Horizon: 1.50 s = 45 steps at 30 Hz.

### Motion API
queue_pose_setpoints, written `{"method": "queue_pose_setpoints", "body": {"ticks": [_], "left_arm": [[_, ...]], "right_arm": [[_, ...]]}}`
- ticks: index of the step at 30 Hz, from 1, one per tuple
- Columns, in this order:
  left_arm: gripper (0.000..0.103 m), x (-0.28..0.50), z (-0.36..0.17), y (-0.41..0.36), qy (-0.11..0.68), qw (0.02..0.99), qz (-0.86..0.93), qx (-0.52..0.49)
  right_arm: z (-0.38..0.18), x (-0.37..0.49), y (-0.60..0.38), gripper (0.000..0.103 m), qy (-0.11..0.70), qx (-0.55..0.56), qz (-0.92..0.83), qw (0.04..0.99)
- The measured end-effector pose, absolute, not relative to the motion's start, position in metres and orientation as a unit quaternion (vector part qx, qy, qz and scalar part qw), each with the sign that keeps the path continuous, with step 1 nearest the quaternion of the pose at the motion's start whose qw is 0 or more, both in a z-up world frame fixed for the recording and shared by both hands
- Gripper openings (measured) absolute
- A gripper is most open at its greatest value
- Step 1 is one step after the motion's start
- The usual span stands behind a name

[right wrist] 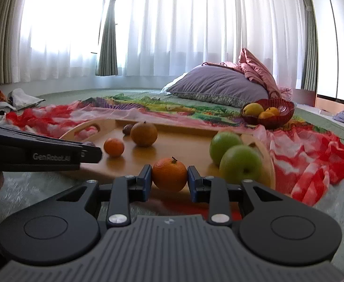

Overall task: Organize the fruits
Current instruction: 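Carry the date over the tray with the left tool while the right tool carries the tangerine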

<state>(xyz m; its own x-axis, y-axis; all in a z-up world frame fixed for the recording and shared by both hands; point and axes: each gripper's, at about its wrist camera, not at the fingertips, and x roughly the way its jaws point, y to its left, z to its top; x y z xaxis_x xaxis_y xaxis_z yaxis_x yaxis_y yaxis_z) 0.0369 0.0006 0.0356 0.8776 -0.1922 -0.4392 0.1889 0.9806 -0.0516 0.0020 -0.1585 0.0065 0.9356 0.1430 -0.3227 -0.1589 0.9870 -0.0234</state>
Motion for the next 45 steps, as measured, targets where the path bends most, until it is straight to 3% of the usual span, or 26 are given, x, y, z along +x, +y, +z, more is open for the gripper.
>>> {"method": "queue_pose_setpoints", "body": {"ticks": [18,45], "left_arm": [[0.023,0.106,0.047,0.023,0.219,0.974,-0.063,0.008],[0.023,0.189,0.019,0.027,0.281,0.958,-0.056,0.005]], "right_arm": [[0.026,0.07,-0.154,0.037,0.166,-0.007,0.037,0.985],[0.007,0.149,-0.158,0.037,0.269,0.023,0.019,0.963]]}}
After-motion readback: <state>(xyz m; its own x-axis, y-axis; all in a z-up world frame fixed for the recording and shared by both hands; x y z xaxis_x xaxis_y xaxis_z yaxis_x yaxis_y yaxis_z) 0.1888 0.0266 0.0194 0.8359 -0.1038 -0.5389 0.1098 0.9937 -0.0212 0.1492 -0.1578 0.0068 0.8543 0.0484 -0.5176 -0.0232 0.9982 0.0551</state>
